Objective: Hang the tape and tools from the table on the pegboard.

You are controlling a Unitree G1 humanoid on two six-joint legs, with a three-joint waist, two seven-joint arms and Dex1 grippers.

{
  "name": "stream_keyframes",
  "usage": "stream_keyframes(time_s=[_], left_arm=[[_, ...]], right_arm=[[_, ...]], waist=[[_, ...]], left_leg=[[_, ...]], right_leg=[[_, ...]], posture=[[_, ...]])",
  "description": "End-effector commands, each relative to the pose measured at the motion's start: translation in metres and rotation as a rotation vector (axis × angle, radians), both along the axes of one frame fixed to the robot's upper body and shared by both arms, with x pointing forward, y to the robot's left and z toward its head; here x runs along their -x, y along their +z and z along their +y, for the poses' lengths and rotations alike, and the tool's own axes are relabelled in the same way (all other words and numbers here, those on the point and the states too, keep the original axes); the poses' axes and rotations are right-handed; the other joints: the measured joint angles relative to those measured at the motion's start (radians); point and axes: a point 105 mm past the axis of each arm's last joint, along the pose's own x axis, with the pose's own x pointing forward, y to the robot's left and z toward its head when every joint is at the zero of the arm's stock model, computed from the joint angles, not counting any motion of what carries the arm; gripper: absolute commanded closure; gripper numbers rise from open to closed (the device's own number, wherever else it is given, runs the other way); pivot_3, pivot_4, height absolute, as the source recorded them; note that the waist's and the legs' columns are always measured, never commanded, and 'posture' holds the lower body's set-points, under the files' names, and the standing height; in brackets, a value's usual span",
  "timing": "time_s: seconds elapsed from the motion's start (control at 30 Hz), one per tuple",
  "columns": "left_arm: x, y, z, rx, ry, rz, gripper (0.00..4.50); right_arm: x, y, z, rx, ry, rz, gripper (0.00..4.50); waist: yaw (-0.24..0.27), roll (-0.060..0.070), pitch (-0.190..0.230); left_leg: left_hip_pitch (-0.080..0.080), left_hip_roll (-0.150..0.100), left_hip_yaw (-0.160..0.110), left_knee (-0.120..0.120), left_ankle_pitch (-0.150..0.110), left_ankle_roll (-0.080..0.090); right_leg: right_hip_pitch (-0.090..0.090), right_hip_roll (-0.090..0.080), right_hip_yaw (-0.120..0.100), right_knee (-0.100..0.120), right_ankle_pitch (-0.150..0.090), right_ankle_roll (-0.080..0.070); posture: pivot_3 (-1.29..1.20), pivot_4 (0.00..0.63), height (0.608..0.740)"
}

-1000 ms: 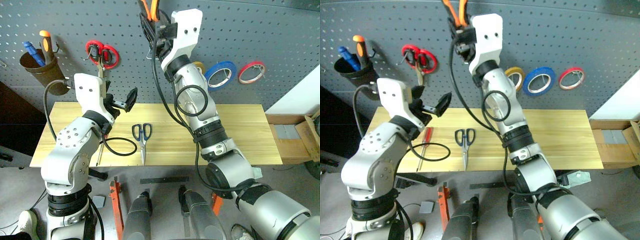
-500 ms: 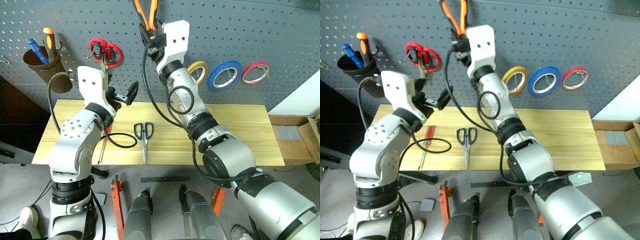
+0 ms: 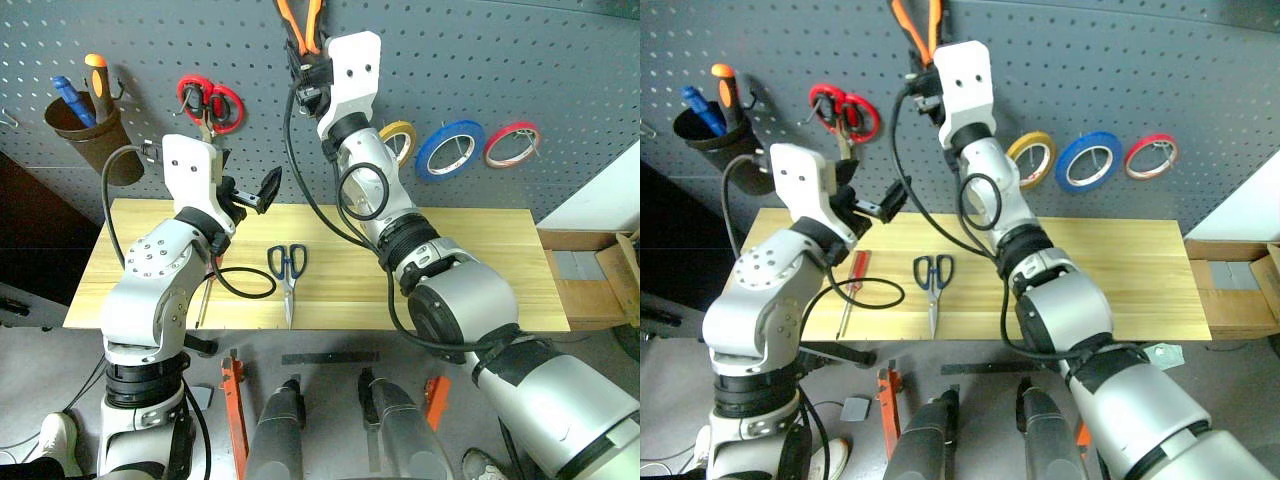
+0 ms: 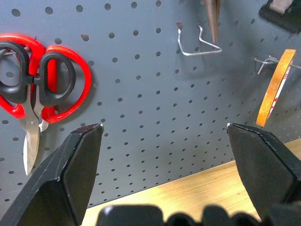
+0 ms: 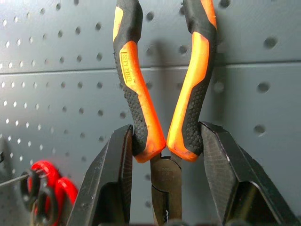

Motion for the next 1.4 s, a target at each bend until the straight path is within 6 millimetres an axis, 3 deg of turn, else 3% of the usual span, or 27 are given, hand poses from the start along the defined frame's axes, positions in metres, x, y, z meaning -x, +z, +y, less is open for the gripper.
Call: stream_keyframes(time_s=[0.03, 0.33, 1.0, 1.1, 1.4], left_arm=[[0.004, 0.01, 0.001, -0.006, 0.0, -0.048, 0.0], [0.006, 0.009, 0.001, -0.011, 0.002, -0.045, 0.0], [0.016, 0.005, 0.005, -0.026, 0.02, -0.016, 0.0], [0.016, 0.005, 0.005, -0.026, 0.018, -0.015, 0.0], [0.014, 0.006, 0.004, -0.024, 0.013, -0.023, 0.0]], right_arm=[[0.012, 0.04, -0.006, -0.05, -0.019, -0.124, 2.77], [0.006, 0.04, -0.003, -0.034, -0.029, -0.069, 2.77], [-0.006, -0.019, 0.007, 0.004, -0.032, 0.089, 2.77], [-0.007, -0.018, 0.004, -0.006, -0.041, 0.084, 2.77], [0.004, 0.024, -0.007, -0.08, -0.083, -0.05, 2.77]], waist=[[0.0, 0.0, 0.0], [0.0, 0.0, 0.0], [0.003, 0.0, 0.0], [0.003, 0.0, 0.0], [0.004, 0.0, 0.0]], left_leg=[[0.0, 0.0, 0.0, 0.0, 0.0, 0.0], [0.0, 0.0, 0.0, 0.0, 0.0, 0.0], [0.0, 0.0, -0.001, 0.001, 0.0, 0.0], [0.0, 0.0, -0.001, 0.001, 0.0, 0.0], [0.0, 0.0, -0.001, 0.001, 0.0, 0.0]], right_leg=[[0.0, 0.0, 0.0, 0.0, 0.0, 0.0], [0.0, 0.0, 0.0, 0.0, 0.0, 0.0], [0.0, 0.0, -0.001, 0.001, 0.002, -0.004], [0.0, 0.0, -0.001, 0.001, 0.002, -0.004], [0.0, 0.0, -0.001, 0.001, 0.002, -0.003]], posture=[[0.03, 0.332, 0.74], [0.04, 0.33, 0.74], [0.07, 0.339, 0.74], [0.07, 0.337, 0.74], [0.06, 0.32, 0.74]])
